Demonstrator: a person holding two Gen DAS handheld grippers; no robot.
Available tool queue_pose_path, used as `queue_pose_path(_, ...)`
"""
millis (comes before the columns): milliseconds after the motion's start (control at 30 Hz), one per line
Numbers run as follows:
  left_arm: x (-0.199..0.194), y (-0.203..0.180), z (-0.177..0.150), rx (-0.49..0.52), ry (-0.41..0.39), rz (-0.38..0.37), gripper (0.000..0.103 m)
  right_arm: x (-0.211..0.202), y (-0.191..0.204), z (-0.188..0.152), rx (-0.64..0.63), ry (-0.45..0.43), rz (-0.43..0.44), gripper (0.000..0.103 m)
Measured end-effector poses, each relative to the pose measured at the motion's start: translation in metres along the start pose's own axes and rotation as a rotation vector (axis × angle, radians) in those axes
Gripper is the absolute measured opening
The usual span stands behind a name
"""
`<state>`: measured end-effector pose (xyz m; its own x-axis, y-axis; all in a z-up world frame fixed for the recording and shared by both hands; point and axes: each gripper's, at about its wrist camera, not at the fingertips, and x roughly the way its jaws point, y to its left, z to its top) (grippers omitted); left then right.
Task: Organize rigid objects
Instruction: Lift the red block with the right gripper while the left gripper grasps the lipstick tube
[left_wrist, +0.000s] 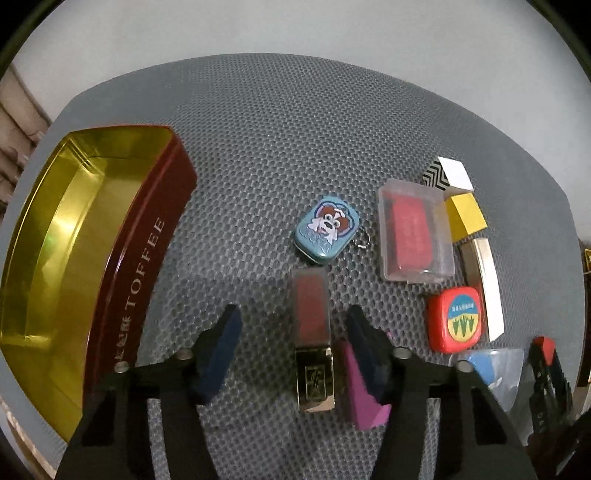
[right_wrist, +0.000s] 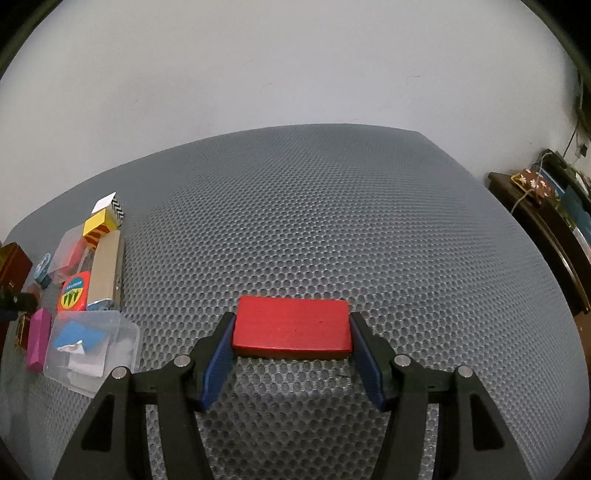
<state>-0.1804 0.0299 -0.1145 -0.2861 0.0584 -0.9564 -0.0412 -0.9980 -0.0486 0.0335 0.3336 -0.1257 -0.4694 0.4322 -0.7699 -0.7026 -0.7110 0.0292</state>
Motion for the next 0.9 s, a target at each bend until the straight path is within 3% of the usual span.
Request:
queue_pose_path(133,0.007,0.009,0.0,-0.023,0.017,-0.039,0.038,0.001,0.0,0.001,-0.004,0.003,-0.001,0.061)
queue_pose_path(200,0.008,0.014,-0.001,-0.036,0.014,-0.042,0.038,0.0,0.002,0.0,-0.005,0.004,-0.002,0.062)
queue_pose_path(400,0.01,0.01,-0.005,0.035,-0.022,-0.01,0.036,0.001,0.005,-0.001,-0.016,0.013,-0.01,0.061)
queue_pose_path(433,0.011,0.009,-0.006,0.1,-0.028,-0.019,0.036,0.0,0.006,-0.001,-0.016,0.013,-0.01,0.061)
queue_pose_path(533,0.009,0.01,-0.01,0.128,-0.046,-0.033,0.018,0.0,0.008,-0.002,-0.016,0.013,-0.012,0.061)
queue_pose_path(900,0.004,0.021,-0.019,0.208,-0.067,0.004,0.017,0.006,-0.001,0.001,-0.028,0.015,-0.024,0.061)
